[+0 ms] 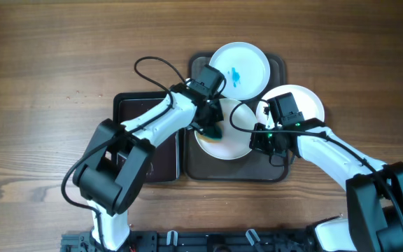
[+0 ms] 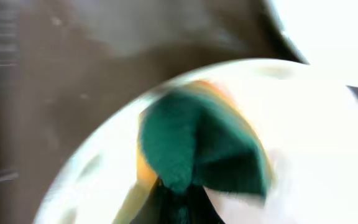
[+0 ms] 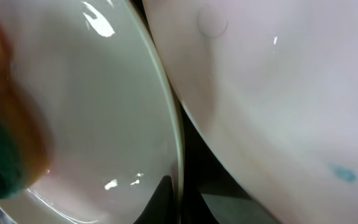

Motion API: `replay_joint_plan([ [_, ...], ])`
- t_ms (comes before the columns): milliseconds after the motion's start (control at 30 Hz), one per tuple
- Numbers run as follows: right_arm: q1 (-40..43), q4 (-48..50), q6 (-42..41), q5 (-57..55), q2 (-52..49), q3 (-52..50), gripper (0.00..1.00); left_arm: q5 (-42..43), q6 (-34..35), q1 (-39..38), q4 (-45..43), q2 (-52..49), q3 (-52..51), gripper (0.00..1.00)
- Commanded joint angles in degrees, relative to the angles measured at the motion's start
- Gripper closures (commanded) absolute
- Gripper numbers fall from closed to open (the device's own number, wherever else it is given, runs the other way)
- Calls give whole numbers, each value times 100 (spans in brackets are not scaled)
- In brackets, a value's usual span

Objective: Clean dirty plates on tray and stack at the side
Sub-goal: 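Scrub the held plate's surface with the sponge in the left gripper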

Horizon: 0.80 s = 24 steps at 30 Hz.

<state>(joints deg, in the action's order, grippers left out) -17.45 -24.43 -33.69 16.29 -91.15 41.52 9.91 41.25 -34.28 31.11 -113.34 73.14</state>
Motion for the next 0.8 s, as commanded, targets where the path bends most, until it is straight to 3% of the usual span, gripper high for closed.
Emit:
replay_joint_plan([
  [0, -59, -116, 369, -280, -127, -94, 96, 1309, -76, -407, -424, -271, -94, 96],
  [433, -59, -157, 365, -280, -127, -94, 95, 1598, -365, -798, -345, -273, -94, 96],
  [567, -59, -181, 363, -280, -127, -94, 96, 828, -485, -704, 175, -273, -94, 96],
  [767, -59, -188, 365, -280, -127, -92, 96, -1067, -481, -402, 1375, -195, -92, 96],
])
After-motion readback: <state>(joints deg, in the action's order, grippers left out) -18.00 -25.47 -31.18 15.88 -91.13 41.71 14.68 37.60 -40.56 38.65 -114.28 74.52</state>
